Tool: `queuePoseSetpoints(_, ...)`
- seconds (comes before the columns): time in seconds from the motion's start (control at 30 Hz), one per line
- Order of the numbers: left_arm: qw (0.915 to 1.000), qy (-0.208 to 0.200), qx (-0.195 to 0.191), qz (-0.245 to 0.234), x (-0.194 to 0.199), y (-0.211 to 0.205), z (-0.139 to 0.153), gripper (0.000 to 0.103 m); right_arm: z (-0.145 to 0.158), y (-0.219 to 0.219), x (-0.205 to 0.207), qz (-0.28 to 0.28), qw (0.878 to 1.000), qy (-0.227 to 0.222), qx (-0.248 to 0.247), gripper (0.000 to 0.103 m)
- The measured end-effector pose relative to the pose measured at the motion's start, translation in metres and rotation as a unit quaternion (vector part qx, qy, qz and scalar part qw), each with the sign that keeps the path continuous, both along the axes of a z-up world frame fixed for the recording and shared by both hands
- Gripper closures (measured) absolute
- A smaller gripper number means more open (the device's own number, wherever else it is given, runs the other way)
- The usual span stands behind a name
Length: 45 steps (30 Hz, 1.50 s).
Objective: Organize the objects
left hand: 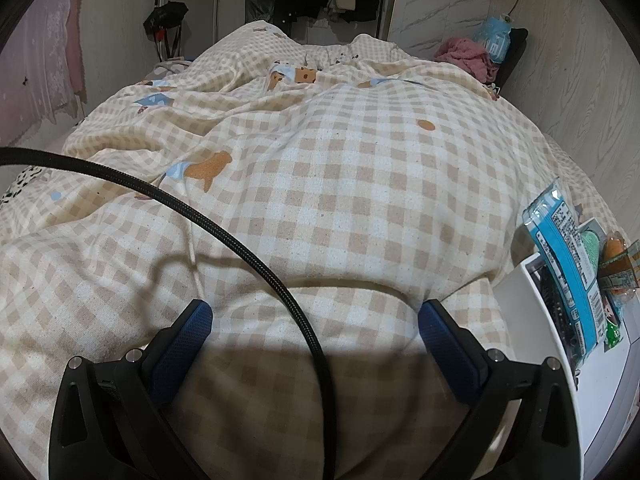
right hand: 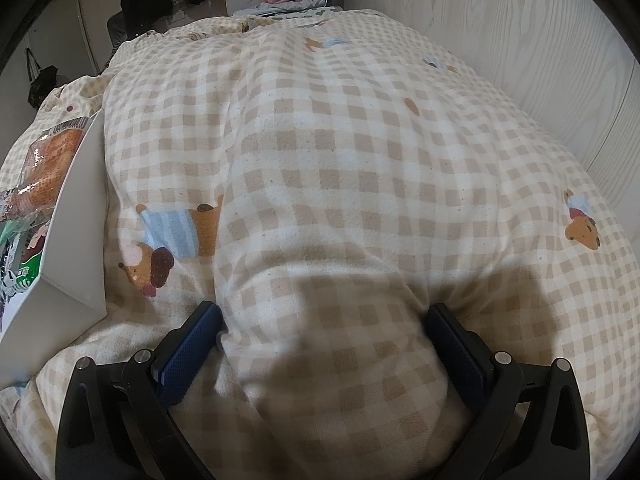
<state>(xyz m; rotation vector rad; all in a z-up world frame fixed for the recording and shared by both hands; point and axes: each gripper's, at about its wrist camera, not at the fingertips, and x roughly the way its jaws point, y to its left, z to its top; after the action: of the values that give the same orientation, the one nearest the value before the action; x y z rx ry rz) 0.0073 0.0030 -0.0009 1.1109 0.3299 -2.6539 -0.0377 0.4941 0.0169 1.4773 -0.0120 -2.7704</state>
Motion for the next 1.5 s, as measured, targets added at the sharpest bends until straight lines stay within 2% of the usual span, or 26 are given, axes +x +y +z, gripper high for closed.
queuePoseSetpoints(0.83, 1.0, 0.001, -0.001, 0.0, -0.0044, -0.0014, -0.0028, 0.0, -0.0043, 0.0012, -0.0083, 0.01, 1.0, 0.009, -0.019, 0.0)
queuePoseSetpoints(1.03, 1.0, 0.001, 0.0, 0.0, -0.0024, -0.0007, -0.0034, 0.0, -0.0012, 0.0024, -0.0074, 0.005, 1.0, 0.005, -0.006, 0.0)
queuePoseSetpoints(1.5, 1.0, -0.001, 0.001, 0.0, -0.0002, 0.0, -0.0026, 0.0, -0.0022, 0.0023, -0.0083, 0.009, 1.0, 0.008, -0.012, 0.0)
